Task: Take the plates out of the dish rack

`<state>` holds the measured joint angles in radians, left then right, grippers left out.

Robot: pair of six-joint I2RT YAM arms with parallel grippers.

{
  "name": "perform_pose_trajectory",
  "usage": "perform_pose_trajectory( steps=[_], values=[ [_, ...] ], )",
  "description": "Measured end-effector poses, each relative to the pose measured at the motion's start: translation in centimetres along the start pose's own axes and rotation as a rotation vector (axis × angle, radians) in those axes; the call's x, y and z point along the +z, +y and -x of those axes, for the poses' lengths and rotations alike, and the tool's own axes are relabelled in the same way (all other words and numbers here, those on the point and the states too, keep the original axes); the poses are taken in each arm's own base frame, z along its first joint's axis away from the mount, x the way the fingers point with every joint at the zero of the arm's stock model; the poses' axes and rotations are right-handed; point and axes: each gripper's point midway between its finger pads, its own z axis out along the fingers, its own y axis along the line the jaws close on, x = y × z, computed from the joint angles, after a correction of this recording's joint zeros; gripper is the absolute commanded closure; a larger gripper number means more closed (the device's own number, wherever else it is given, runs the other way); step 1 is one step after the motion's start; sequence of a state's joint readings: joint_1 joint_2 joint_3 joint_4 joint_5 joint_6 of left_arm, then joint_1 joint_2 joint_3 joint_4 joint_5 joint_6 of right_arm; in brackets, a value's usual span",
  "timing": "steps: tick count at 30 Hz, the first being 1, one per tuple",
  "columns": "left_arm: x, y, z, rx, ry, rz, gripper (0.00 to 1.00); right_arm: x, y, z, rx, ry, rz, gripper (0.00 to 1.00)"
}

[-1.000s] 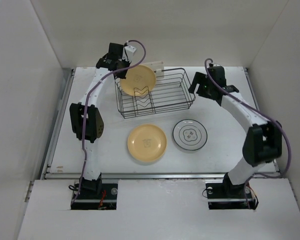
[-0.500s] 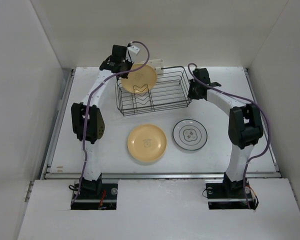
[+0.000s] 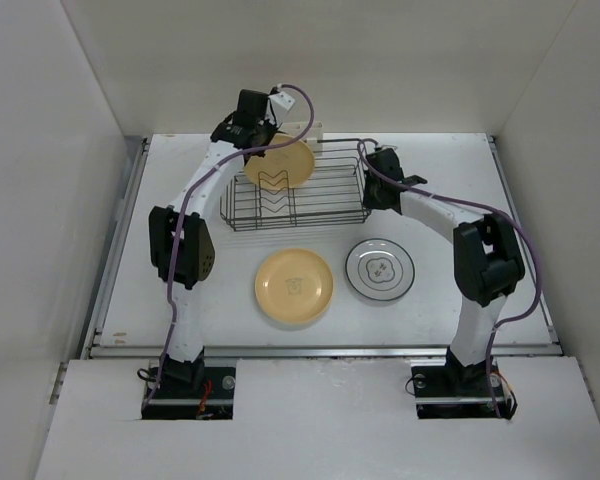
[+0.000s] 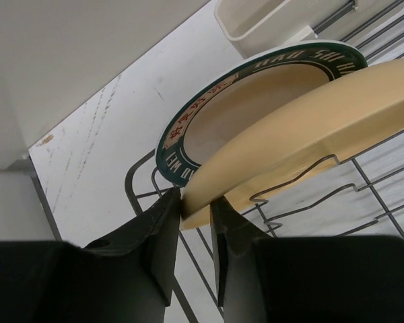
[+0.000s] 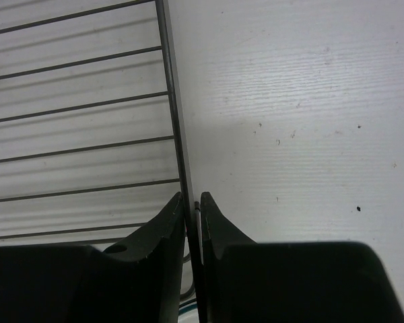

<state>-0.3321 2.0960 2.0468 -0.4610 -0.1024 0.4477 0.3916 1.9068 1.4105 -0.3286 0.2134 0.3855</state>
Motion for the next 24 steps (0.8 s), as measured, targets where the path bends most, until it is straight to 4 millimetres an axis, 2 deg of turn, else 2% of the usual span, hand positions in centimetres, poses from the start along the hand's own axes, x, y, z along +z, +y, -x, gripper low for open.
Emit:
perform_pose_trajectory(
  steps=[3, 4, 9, 18, 22, 24],
  values=[
    [-0.2, 0.3, 0.1, 0.014, 0.003, 0.009, 0.98, 0.0, 0.0, -0.1, 0.002, 0.0, -0.003, 1.0],
    [-0.2, 0.5, 0.0, 0.029, 0.007, 0.015, 1.0, 0.0, 0.0, -0.1, 0.003, 0.0, -0.004, 1.0],
    [-0.1, 1.1, -0.2, 0.031, 0.017, 0.04, 1.0, 0.0, -0.1, -0.1, 0.007, -0.002, -0.01, 1.0],
    [-0.6, 2.1, 1.1, -0.053, -0.02, 0.097, 1.0, -0.4, -0.3, -0.5, 0.029, -0.01, -0.028, 1.0],
    [-2.0, 4.0, 2.7, -0.159, -0.071, 0.131, 1.0, -0.7, -0.2, -0.7, 0.039, -0.01, -0.031, 1.0],
    [-3.6, 5.4, 3.5, -0.208, -0.098, 0.152, 1.0, -0.7, -0.2, -0.8, 0.044, -0.01, -0.032, 1.0]
  ],
)
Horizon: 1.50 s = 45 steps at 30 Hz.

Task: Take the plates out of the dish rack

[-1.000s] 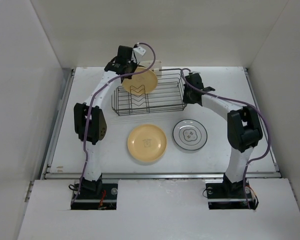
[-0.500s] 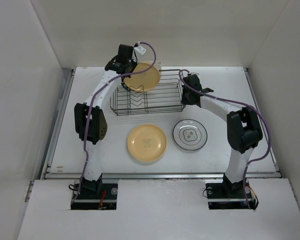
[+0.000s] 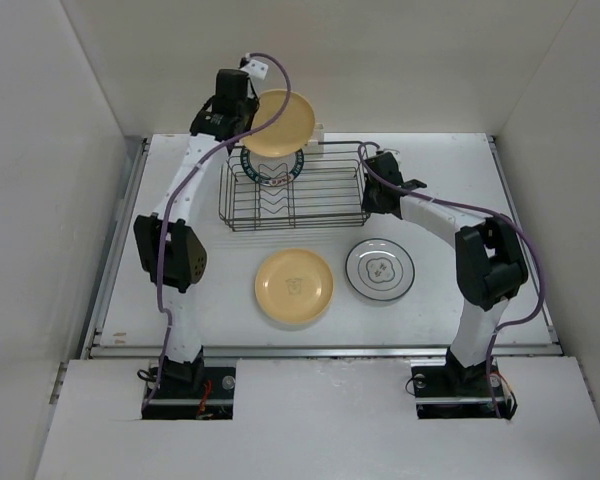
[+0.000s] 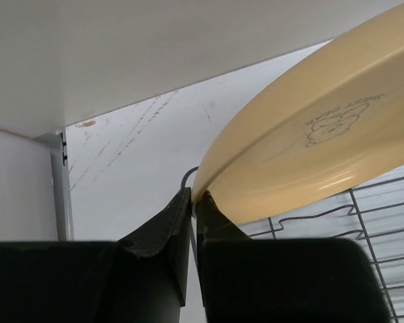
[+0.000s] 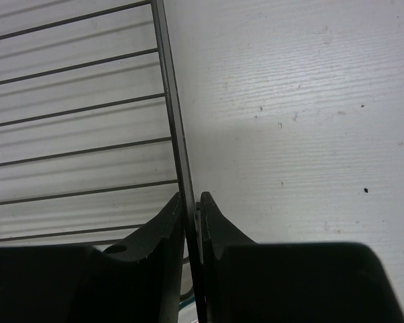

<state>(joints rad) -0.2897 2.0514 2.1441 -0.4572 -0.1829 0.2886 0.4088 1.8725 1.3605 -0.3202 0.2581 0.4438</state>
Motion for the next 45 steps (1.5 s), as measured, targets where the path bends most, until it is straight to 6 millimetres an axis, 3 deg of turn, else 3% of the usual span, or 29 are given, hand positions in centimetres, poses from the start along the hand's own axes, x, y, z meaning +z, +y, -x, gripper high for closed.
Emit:
perform_pose_trajectory(
  steps=[6, 10, 12, 15, 18, 22, 26, 31, 34, 36, 38, 39, 42, 43, 45],
  values=[
    [-4.0, 2.5, 2.3, -0.136, -0.032, -0.037, 1.0, 0.0, 0.0, 0.0, 0.01, -0.001, -0.002, 1.0],
    [-6.9, 1.6, 1.9, -0.171, 0.004, -0.2, 1.0, 0.0, 0.0, 0.0, 0.02, -0.002, -0.004, 1.0],
    [-9.1, -0.2, 0.1, -0.15, 0.077, -0.337, 1.0, -0.1, 0.0, 0.0, 0.024, -0.001, -0.005, 1.0],
    [-12.4, -4.5, -3.6, -0.019, 0.211, -0.57, 1.0, -0.1, 0.1, -0.1, 0.026, 0.0, -0.004, 1.0],
    [-14.8, -9.7, -8.7, 0.132, 0.367, -0.772, 1.0, -0.2, 0.1, -0.2, 0.028, 0.002, -0.004, 1.0],
    [-17.1, -14.5, -16.1, 0.281, 0.604, -0.936, 1.0, -0.3, 0.1, -0.3, 0.031, 0.0, -0.004, 1.0],
    [-18.6, -16.0, -21.6, 0.358, 0.802, -0.977, 1.0, -0.3, 0.0, -0.4, 0.039, 0.002, -0.006, 1.0],
    [-18.4, -16.6, -23.5, 0.395, 0.873, -0.947, 1.0, -0.6, -0.2, -0.6, 0.045, 0.003, -0.007, 1.0],
    [-17.9, -16.4, -23.6, 0.404, 0.878, -0.915, 0.79, -0.6, -0.2, -0.7, 0.046, 0.004, -0.007, 1.0],
    [-17.7, -16.3, -23.8, 0.407, 0.889, -0.898, 0.58, -0.7, -0.2, -0.7, 0.047, 0.004, -0.008, 1.0],
    [-17.5, -16.2, -24.1, 0.411, 0.901, -0.886, 0.26, -0.7, -0.2, -0.8, 0.047, 0.005, -0.008, 0.89],
    [-17.4, -16.1, -24.2, 0.414, 0.906, -0.883, 0.2, -0.7, -0.2, -0.8, 0.047, 0.005, -0.008, 0.81],
    [-17.3, -16.1, -24.3, 0.41, 0.915, -0.872, 0.15, -0.8, -0.3, -0.7, 0.047, 0.001, -0.013, 0.6],
    [-17.3, -16.0, -24.1, 0.409, 0.912, -0.873, 0.15, -1.0, -0.5, -0.6, 0.042, 0.001, -0.022, 0.44],
    [-17.0, -16.1, -22.9, 0.388, 0.872, -0.877, 0.11, -1.7, -0.8, -0.1, 0.035, -0.015, -0.03, 0.32]
  ],
)
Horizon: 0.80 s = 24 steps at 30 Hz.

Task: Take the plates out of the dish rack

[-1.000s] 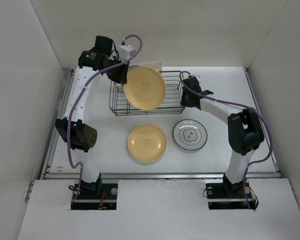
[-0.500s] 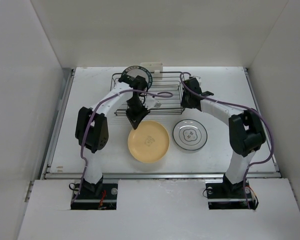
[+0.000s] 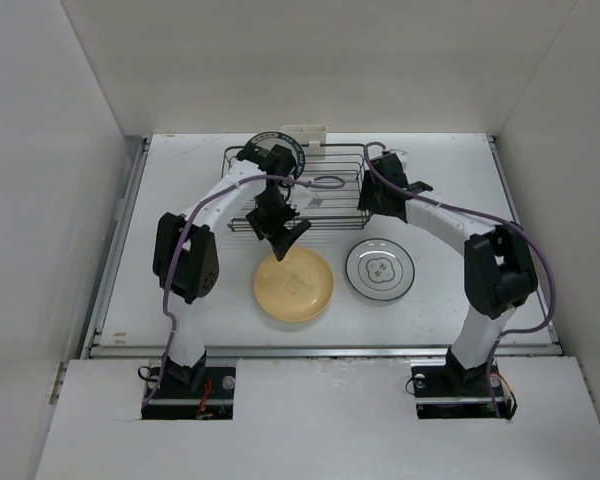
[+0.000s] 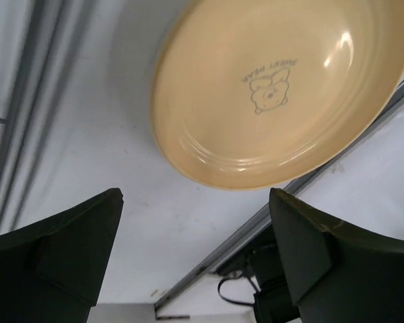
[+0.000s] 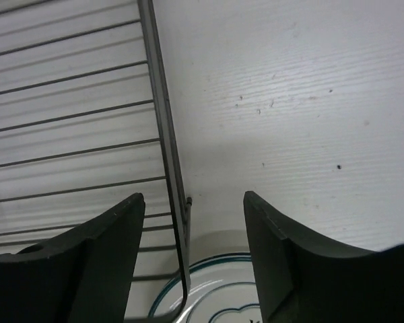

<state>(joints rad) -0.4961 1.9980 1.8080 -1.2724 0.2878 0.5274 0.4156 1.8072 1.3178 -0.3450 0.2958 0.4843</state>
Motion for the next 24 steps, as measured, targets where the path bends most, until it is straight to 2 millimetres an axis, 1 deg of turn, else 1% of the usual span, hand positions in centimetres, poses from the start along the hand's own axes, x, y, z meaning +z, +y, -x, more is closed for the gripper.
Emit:
perform_pose_trajectory(
  steps=[1, 2, 3, 4, 5, 7, 9, 10, 11, 12, 13, 14, 15, 16, 17, 18, 20, 21, 22, 24],
  values=[
    [-0.7, 0.0, 0.7, -0.006, -0.039, 0.0, 0.08, -0.6, 0.0, 0.6, -0.006, -0.016, 0.004, 0.28],
    [-1.6, 0.4, 1.5, -0.028, -0.09, 0.01, 0.05, -1.3, 0.0, 1.4, -0.013, -0.038, 0.011, 0.26],
    [-2.9, 1.0, 2.4, -0.064, -0.154, 0.027, 0.01, -2.2, 0.1, 2.3, -0.023, -0.067, 0.025, 0.26],
    [-4.2, 2.0, 3.0, -0.103, -0.221, 0.051, 0.0, -3.1, 0.3, 3.4, -0.031, -0.098, 0.041, 0.25],
    [-6.0, 3.5, 3.5, -0.156, -0.298, 0.089, 0.0, -4.3, 0.7, 4.6, -0.049, -0.135, 0.064, 0.25],
    [-9.9, 7.4, 3.4, -0.293, -0.439, 0.195, 0.0, -6.1, 1.7, 7.0, -0.083, -0.197, 0.112, 0.24],
    [-13.5, 11.7, 2.5, -0.433, -0.54, 0.319, 0.0, -7.7, 4.0, 9.9, -0.129, -0.261, 0.193, 0.24],
    [-14.9, 13.6, 1.9, -0.5, -0.569, 0.373, 0.0, -8.5, 6.4, 12.0, -0.17, -0.303, 0.267, 0.26],
    [-15.9, 15.2, 1.5, -0.555, -0.593, 0.418, 0.0, -8.7, 7.2, 12.6, -0.18, -0.318, 0.291, 0.26],
    [-16.5, 16.5, 1.3, -0.603, -0.604, 0.45, 0.0, -8.8, 8.9, 13.7, -0.209, -0.335, 0.34, 0.27],
    [-16.7, 17.8, 1.4, -0.636, -0.611, 0.472, 0.03, -8.9, 10.8, 14.8, -0.235, -0.354, 0.394, 0.27],
    [-16.5, 18.8, 1.6, -0.661, -0.613, 0.483, 0.06, -8.6, 12.7, 15.5, -0.258, -0.366, 0.446, 0.29],
    [-15.7, 19.8, 2.0, -0.683, -0.603, 0.488, 0.12, -8.0, 14.3, 15.8, -0.28, -0.365, 0.489, 0.29],
    [-14.6, 20.6, 2.2, -0.702, -0.584, 0.486, 0.26, -7.1, 15.9, 16.0, -0.301, -0.366, 0.533, 0.3],
    [-13.0, 21.5, 2.2, -0.724, -0.551, 0.481, 0.33, -6.1, 17.2, 15.8, -0.32, -0.356, 0.567, 0.3],
    [-11.5, 22.2, 2.1, -0.74, -0.517, 0.478, 0.36, -4.9, 18.2, 15.2, -0.335, -0.339, 0.591, 0.3],
    [-8.1, 23.4, 1.8, -0.767, -0.441, 0.461, 0.42, -2.1, 19.9, 14.0, -0.351, -0.305, 0.627, 0.3],
    [-6.6, 23.8, 1.7, -0.777, -0.408, 0.447, 0.47, -0.5, 20.4, 13.1, -0.356, -0.279, 0.635, 0.3],
    [-5.2, 24.2, 1.5, -0.789, -0.379, 0.434, 0.52, 1.0, 20.9, 12.1, -0.358, -0.255, 0.644, 0.32],
    [-3.1, 24.6, 0.8, -0.811, -0.332, 0.412, 0.64, 3.5, 21.4, 10.6, -0.353, -0.214, 0.655, 0.33]
  ],
)
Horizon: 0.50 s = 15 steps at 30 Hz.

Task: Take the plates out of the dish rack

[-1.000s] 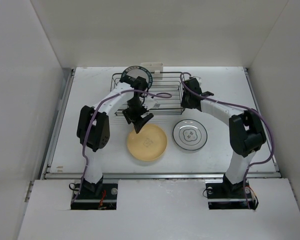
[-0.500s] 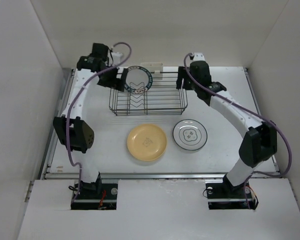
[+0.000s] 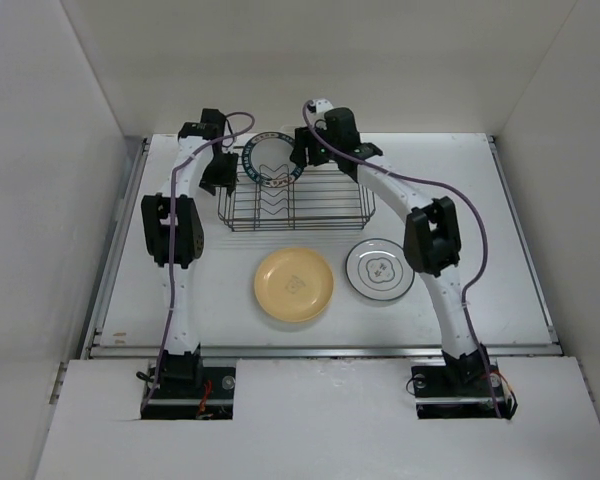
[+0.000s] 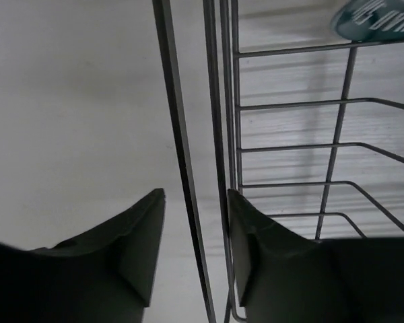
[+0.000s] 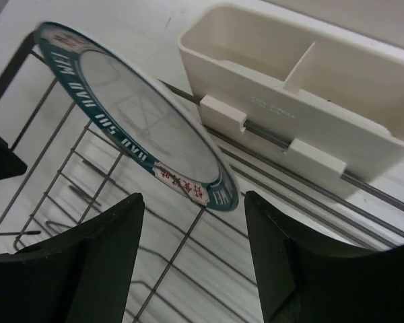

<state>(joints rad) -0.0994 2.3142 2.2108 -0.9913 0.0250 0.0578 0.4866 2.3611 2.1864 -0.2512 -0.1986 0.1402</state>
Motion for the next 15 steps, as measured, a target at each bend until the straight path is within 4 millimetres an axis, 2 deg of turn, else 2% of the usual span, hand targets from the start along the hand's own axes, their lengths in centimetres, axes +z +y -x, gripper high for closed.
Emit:
perform_pose_trajectory(
  steps=[1, 2, 4, 5, 7, 9, 10, 15],
  values=[
    [0.5, 0.2, -0.4, -0.008, 0.016, 0.002, 0.78, 1.1, -0.1, -0.9, 0.015, 0.011, 0.01, 0.36],
    [0.8, 0.1, -0.6, -0.028, 0.024, -0.01, 0.85, 1.9, -0.2, -1.6, 0.025, 0.017, 0.018, 0.4],
    [0.9, -0.1, -0.5, -0.034, 0.021, -0.015, 0.96, 3.2, -0.4, -2.8, 0.054, 0.027, 0.026, 0.45],
    [0.9, -0.2, -0.4, -0.057, 0.016, -0.024, 1.0, 3.6, -0.4, -3.2, 0.068, 0.031, 0.03, 0.53],
    [1.0, -0.5, -0.3, -0.086, 0.014, -0.055, 1.0, 4.2, -0.5, -3.6, 0.083, 0.029, 0.035, 0.69],
    [1.1, -0.5, -0.3, -0.095, 0.012, -0.075, 1.0, 4.4, -0.5, -3.5, 0.095, 0.025, 0.043, 0.93],
    [1.1, -0.6, -0.3, -0.094, 0.01, -0.079, 1.0, 4.4, -0.5, -3.5, 0.095, 0.023, 0.046, 0.99],
    [1.1, -0.8, -0.3, -0.09, 0.004, -0.099, 1.0, 4.3, -0.2, -3.0, 0.082, -0.006, 0.075, 1.0]
  ],
)
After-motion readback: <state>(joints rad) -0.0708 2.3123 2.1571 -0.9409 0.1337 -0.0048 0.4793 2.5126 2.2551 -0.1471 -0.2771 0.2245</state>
